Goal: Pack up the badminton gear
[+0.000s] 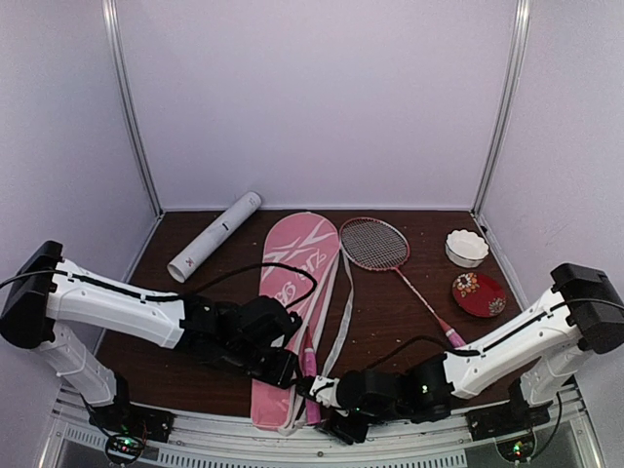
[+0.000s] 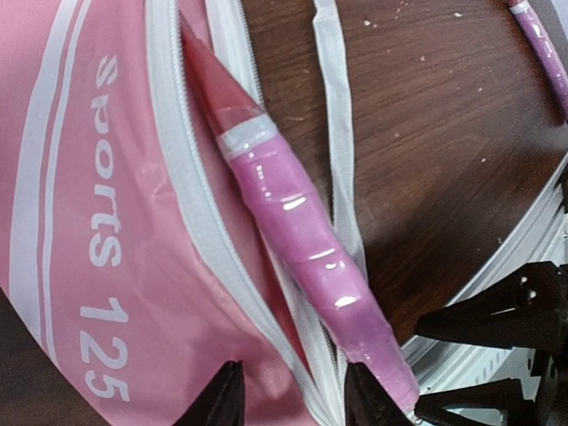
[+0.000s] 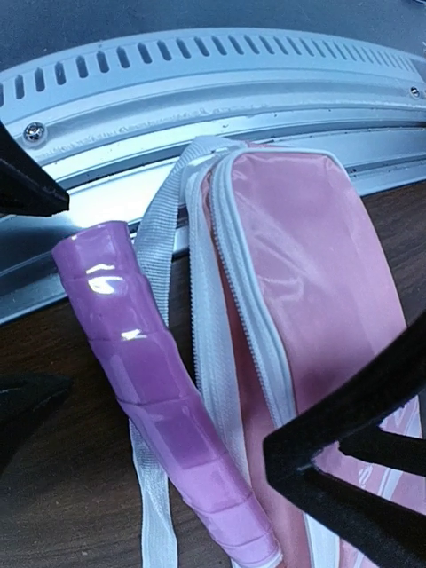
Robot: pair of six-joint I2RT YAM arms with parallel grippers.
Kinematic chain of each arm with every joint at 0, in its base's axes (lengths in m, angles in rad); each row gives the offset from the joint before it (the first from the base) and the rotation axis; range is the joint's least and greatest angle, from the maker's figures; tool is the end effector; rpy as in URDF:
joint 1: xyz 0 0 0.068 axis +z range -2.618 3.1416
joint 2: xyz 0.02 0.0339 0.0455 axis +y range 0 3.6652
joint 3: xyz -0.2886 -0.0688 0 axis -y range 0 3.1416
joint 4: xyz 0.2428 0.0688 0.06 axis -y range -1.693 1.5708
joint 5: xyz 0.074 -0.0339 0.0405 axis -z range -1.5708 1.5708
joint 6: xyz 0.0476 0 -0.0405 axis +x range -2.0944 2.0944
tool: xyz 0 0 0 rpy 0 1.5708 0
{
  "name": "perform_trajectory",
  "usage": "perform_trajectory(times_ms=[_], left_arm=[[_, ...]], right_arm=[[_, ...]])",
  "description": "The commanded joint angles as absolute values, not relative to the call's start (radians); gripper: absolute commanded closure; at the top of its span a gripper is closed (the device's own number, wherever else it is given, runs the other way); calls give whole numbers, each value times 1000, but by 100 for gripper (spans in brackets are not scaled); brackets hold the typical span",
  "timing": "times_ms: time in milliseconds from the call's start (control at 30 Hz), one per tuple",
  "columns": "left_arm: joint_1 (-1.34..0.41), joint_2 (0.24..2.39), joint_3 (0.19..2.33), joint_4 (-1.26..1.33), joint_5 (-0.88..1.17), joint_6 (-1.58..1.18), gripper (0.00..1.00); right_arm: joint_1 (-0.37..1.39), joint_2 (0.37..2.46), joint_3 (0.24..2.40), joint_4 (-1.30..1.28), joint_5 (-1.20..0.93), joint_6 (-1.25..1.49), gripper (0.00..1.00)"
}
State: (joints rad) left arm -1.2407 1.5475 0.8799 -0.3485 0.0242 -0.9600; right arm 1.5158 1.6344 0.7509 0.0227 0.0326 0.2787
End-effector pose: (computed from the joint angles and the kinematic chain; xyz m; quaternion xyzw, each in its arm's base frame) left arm 0.0978 -0.2890 0.1955 0.1378 0.9518 -0.2493 0.1137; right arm 0.0190 0.3174 0.1597 -0.5390 0.7671 0.2621 0.2287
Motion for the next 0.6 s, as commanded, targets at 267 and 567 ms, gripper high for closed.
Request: perform_trajectory(times_ms=[267, 567], left_arm=[[-1253, 1641, 982, -484, -32, -949, 67], [-1253, 1687, 1009, -482, -36, -938, 79]], right_arm=[[1557, 1698, 782, 45, 126, 259, 41], [1557, 1735, 801, 51, 177, 244, 50]])
